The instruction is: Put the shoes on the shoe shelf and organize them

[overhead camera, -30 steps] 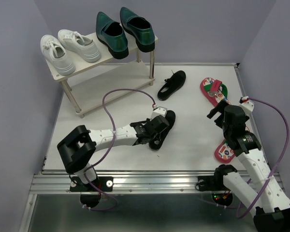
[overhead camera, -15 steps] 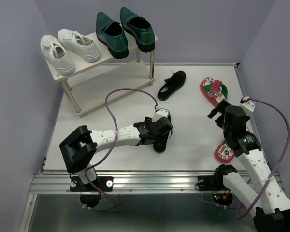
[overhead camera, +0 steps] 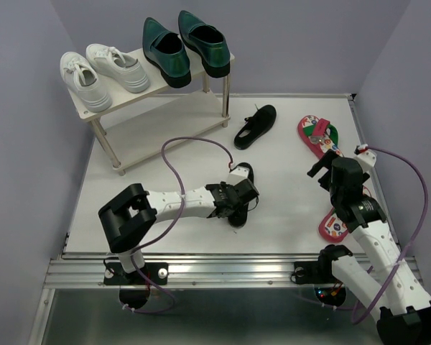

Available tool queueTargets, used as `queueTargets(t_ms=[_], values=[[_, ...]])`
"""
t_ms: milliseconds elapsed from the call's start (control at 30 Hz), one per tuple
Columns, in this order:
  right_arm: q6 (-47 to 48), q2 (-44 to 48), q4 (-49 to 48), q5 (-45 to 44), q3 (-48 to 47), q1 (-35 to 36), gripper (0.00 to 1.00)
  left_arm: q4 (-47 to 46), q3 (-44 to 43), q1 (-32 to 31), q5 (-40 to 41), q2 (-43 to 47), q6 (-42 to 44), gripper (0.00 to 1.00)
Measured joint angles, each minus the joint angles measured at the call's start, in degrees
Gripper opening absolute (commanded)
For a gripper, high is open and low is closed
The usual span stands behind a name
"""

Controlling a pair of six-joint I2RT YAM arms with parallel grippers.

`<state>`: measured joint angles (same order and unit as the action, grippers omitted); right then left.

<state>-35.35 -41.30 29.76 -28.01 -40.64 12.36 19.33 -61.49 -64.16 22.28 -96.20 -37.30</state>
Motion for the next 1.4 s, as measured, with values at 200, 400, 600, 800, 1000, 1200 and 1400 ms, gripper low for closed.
queueTargets(t_ms=[200, 400, 600, 800, 1000, 1200, 1400], values=[[0.02, -0.31, -0.42, 0.0, 0.2, 0.0, 1.0, 1.31, 0.0, 0.07, 1.4, -2.43, -1.77, 0.0], [0.02, -0.33, -0.7, 0.02, 0.31, 0.0, 1.0, 6.23, -0.07, 0.57, 3.91, -0.31, -3.54, 0.0], [0.0, -0.35, -0.87, 0.07, 0.35, 0.0, 1.0, 12.02, 0.13, 4.94, 4.07, 11.47, -5.27, 0.0], [0.02, -0.35, -1.99, 0.52, 1.31, 0.0, 1.0, 12.35, 2.91, 13.27, 4.76, 24.35, -7.28, 0.0], [0.0, -0.42, -2.05, 1.4, 2.1, -0.02, 1.0, 16.11, 4.72, 20.57, 5.95, 26.84, -9.6, 0.0], [0.04, -0.39, -2.43, 1.7, 2.12, 0.0, 1.0, 18.18, 4.92, 27.34, 6.4, 26.51, -10.14, 0.0], [0.33, -0.39, -3.23, 1.73, 2.12, 0.0, 1.0, 16.83, 4.9, 34.56, 8.46, 23.67, -7.39, 0.0]])
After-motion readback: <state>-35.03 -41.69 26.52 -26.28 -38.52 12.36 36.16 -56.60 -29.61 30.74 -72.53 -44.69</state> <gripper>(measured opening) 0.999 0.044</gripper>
